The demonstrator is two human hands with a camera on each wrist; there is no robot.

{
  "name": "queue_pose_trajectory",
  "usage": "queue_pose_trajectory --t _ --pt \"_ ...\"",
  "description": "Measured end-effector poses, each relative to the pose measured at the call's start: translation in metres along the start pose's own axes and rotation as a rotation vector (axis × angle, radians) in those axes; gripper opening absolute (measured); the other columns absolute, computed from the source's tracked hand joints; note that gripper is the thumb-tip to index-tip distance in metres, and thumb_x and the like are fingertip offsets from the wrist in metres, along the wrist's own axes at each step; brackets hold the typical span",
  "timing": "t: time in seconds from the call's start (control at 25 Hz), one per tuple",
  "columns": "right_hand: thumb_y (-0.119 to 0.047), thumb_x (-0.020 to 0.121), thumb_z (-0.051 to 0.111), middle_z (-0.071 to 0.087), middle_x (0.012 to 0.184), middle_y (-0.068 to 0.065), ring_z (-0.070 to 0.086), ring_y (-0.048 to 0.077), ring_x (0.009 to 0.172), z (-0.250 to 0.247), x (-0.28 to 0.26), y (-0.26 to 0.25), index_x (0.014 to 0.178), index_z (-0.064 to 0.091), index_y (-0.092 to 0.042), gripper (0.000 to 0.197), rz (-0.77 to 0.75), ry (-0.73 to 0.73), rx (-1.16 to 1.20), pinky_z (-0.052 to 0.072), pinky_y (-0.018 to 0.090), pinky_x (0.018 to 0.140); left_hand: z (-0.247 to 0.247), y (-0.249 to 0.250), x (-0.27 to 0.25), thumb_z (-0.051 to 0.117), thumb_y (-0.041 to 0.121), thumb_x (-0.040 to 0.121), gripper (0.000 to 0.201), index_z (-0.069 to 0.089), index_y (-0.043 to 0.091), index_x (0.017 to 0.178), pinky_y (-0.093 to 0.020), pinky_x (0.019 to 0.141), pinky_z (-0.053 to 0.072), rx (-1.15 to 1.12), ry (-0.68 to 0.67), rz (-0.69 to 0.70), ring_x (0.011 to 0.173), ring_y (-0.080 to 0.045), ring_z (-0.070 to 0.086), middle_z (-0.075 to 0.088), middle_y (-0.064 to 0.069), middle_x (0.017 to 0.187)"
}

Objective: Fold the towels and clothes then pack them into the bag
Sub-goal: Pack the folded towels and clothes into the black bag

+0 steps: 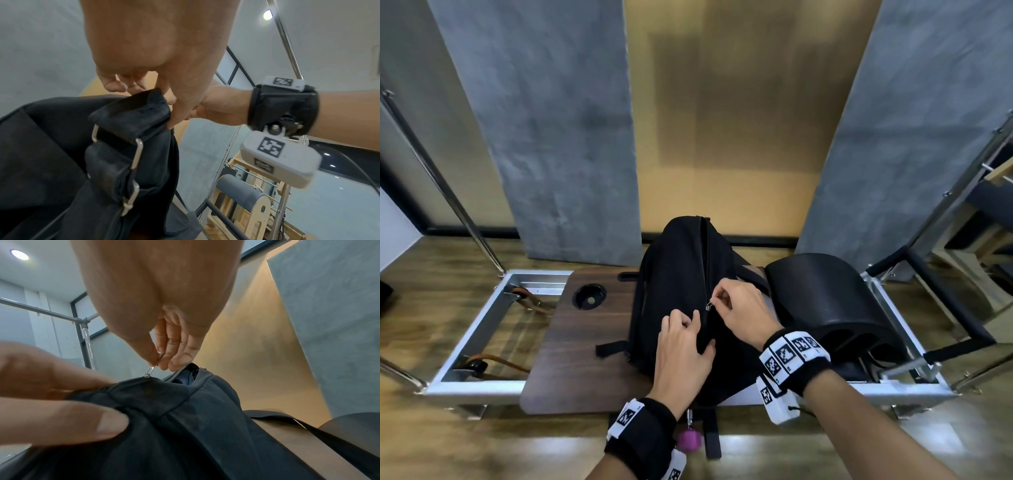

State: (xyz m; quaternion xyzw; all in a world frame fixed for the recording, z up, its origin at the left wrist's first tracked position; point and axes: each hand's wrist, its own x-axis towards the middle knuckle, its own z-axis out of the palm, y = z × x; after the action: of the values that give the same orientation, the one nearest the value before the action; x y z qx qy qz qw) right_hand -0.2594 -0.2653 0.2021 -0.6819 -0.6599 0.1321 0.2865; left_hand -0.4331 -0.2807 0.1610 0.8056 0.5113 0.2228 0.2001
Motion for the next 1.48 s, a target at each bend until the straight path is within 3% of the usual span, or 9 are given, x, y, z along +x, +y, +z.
queue_pose_trajectory --t 0.24,0.4,0.56,0.64,0.8,0.96,1.12,1.32,1.48 --pt "-0.022 0.103 0.056 0.068 0.088 0.004 0.062 0.029 0.088 -0.002 0.044 0.007 0.097 0.058 -0.018 0.008 0.131 0.038 -0.028 0.047 0.040 0.080 -0.012 -0.004 0.008 0.071 0.051 0.092 0.069 0.049 0.024 0.151 -0.030 0.103 0.044 -0.002 -0.061 0.004 0.117 -0.012 0.049 0.048 0.010 0.117" --pt "-0.024 0.104 0.055 0.067 0.094 0.006 0.060 0.029 0.092 -0.001 0.073 0.009 0.097 0.056 -0.020 0.008 0.245 0.043 -0.029 0.040 0.034 0.073 -0.020 -0.006 0.011 0.072 0.065 0.084 0.061 0.048 0.035 0.131 -0.028 0.091 0.044 -0.040 -0.135 0.010 0.099 -0.007 0.051 0.047 0.020 0.098" --pt "-0.016 0.099 0.061 0.072 0.086 0.006 0.065 0.030 0.093 -0.005 0.098 0.016 0.093 0.062 -0.016 0.006 0.230 0.002 0.039 0.051 0.038 0.082 -0.029 -0.004 0.042 0.040 0.097 0.079 0.062 0.052 0.039 0.099 -0.038 0.079 0.053 -0.104 -0.087 -0.126 0.081 -0.011 0.063 0.063 0.010 0.074" --pt "-0.012 0.096 0.063 0.072 0.080 0.004 0.067 0.028 0.086 -0.007 0.108 0.020 0.088 0.064 -0.016 0.009 0.206 -0.007 0.060 0.055 0.042 0.083 -0.030 0.000 0.073 0.037 0.090 0.089 0.061 0.058 0.032 0.087 -0.041 0.081 0.054 -0.046 -0.034 -0.161 0.087 -0.020 0.067 0.067 0.007 0.077" --pt "-0.009 0.090 0.068 0.071 0.070 -0.002 0.070 0.018 0.075 -0.008 0.130 0.036 0.076 0.066 -0.021 0.018 0.187 -0.025 0.082 0.059 0.040 0.077 -0.027 0.006 0.135 0.055 0.074 0.094 0.052 0.065 0.024 0.082 -0.037 0.079 0.052 0.052 -0.049 -0.236 0.093 -0.026 0.070 0.072 0.004 0.086" --pt "-0.008 0.090 0.072 0.072 0.064 0.000 0.070 0.011 0.062 -0.006 0.152 0.056 0.072 0.067 -0.022 0.023 0.194 -0.064 0.139 0.063 0.038 0.071 -0.018 -0.005 0.163 0.068 0.063 0.093 0.050 0.068 0.018 0.072 -0.028 0.068 0.057 -0.037 -0.262 -0.316 0.048 -0.011 0.068 0.073 0.005 0.058" --pt "-0.005 0.090 0.069 0.071 0.061 0.002 0.064 0.004 0.050 -0.003 0.182 0.067 0.071 0.066 -0.017 0.022 0.197 -0.043 0.188 0.060 0.035 0.063 -0.010 -0.017 0.182 0.077 0.051 0.091 0.044 0.077 0.009 0.076 -0.030 0.069 0.059 -0.120 -0.378 -0.323 0.040 -0.012 0.061 0.074 0.001 0.059" --pt "-0.004 0.087 0.071 0.074 0.071 0.008 0.072 0.029 0.075 -0.002 0.225 0.076 0.072 0.067 -0.016 0.020 0.222 0.004 0.198 0.061 0.045 0.079 -0.002 -0.023 0.196 0.078 0.051 0.090 0.045 0.078 0.011 0.069 -0.022 0.058 0.051 -0.060 -0.515 -0.369 0.036 -0.009 0.057 0.074 -0.002 0.059" --pt "-0.002 0.089 0.066 0.076 0.083 0.010 0.073 0.032 0.085 0.001 0.253 0.081 0.074 0.067 -0.016 0.020 0.276 -0.008 0.223 0.061 0.048 0.082 -0.006 -0.020 0.211 0.078 0.055 0.089 0.044 0.077 0.016 0.068 -0.021 0.063 0.054 0.069 -0.623 -0.373 0.041 -0.008 0.063 0.075 0.000 0.060"
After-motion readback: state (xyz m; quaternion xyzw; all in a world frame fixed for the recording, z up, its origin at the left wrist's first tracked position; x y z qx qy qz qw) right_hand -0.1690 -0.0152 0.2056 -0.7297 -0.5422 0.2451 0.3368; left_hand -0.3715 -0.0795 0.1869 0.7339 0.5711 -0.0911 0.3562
